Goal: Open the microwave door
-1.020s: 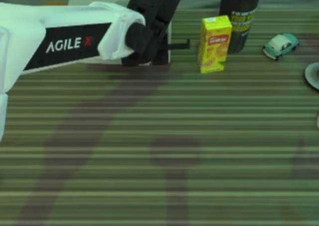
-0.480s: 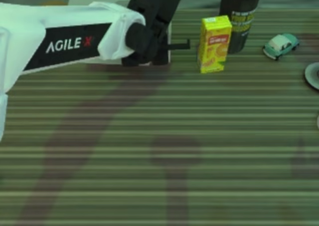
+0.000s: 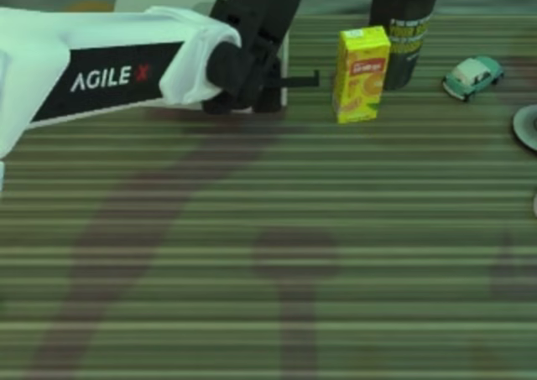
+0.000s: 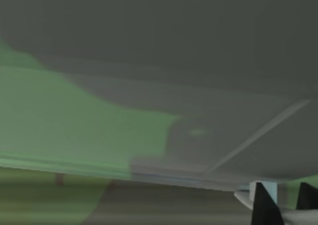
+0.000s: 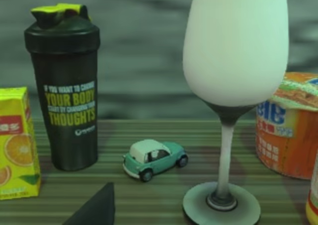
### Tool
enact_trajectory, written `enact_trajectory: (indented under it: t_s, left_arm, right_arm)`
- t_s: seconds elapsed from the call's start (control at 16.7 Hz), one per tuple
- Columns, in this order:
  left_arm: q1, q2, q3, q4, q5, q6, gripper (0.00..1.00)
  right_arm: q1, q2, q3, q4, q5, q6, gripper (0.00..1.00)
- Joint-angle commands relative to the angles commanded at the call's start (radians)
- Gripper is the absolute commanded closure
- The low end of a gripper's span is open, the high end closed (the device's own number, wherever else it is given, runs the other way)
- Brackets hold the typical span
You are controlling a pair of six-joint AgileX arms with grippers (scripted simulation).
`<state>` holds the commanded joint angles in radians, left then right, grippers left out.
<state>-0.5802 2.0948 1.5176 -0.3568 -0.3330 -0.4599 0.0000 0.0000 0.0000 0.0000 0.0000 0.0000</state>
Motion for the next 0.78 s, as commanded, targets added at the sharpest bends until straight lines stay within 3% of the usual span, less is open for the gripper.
enact_trajectory:
  t_s: [0.78]
  left_arm:
    - [0.008,-0.031,-0.043,0.029,0.021,0.036,1.00]
  right_arm:
    - [0.000,0.000,0.000,0.000,0.000,0.000,0.00]
